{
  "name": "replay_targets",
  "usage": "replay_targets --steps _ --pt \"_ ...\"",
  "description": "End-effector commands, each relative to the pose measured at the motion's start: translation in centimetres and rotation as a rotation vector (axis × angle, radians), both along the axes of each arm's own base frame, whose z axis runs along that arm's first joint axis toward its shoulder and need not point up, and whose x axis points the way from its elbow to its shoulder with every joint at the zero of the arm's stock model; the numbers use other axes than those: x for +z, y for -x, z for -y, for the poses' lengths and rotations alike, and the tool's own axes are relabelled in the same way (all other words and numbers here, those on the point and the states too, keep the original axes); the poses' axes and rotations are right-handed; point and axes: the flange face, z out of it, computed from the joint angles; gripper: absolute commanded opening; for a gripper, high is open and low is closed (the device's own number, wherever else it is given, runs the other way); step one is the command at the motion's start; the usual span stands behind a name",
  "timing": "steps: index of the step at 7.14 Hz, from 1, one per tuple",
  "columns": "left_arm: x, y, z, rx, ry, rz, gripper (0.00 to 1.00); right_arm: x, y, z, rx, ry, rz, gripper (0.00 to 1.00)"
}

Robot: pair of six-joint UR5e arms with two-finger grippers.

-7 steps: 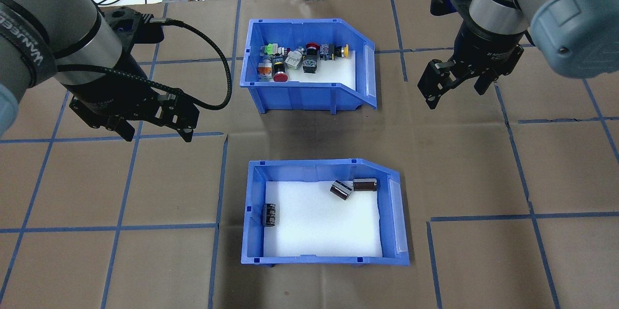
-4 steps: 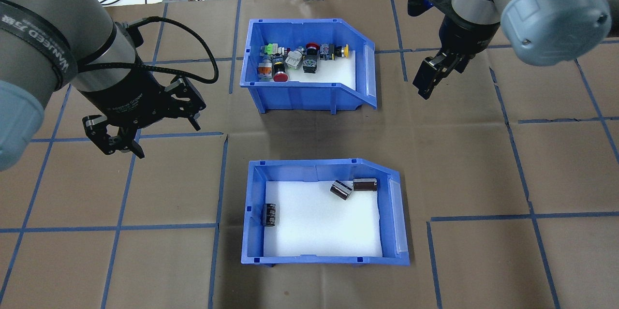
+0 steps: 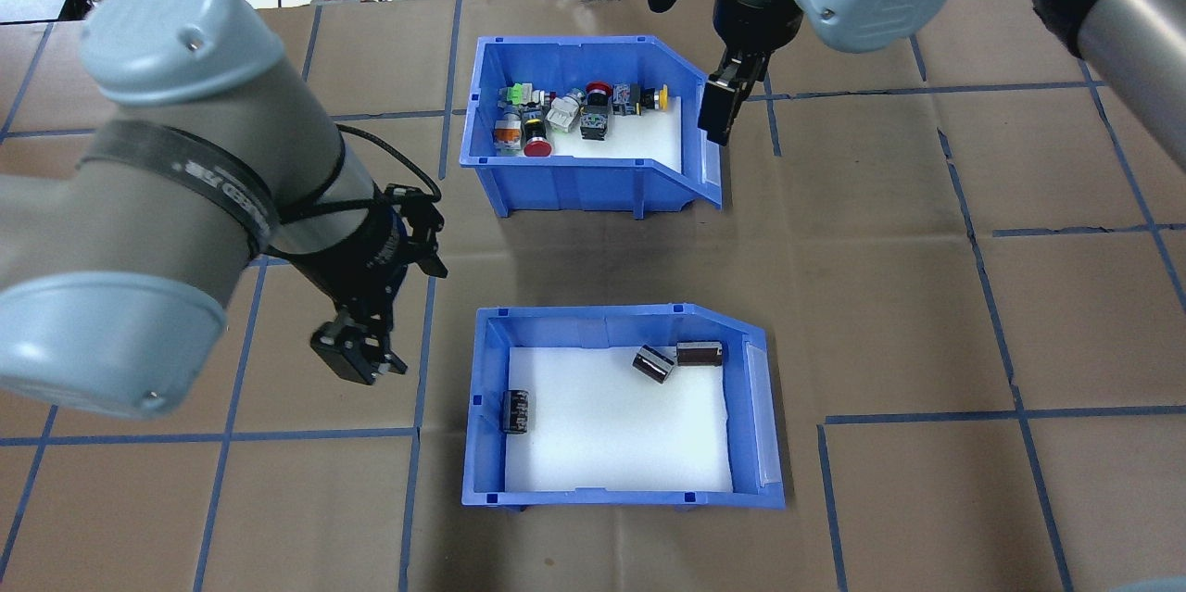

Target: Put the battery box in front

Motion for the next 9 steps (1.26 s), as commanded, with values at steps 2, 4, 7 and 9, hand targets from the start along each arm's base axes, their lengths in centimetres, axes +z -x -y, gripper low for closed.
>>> replay_targets --steps 2,4,7,9 --pt "-6.2 6.6 -6.6 0.23 -0.013 0.023 0.99 -3.3 -9.1 2.4 0.158 -0.009 0.007 1.0" --pt "-5.9 9.8 -9.6 0.329 0.022 0.0 0.99 -6.0 -13.4 2.0 0.337 0.003 0.003 1.0" --pt "-11.4 9.5 -13.8 0.299 0.095 -0.048 0.98 -11.3 -18.3 1.0 0.436 -0.015 0.001 1.0" --pt "-12.9 9.5 -14.2 0.353 0.117 -0.088 0.93 -14.4 -18.8 0.9 0.438 -0.063 -0.004 1.0"
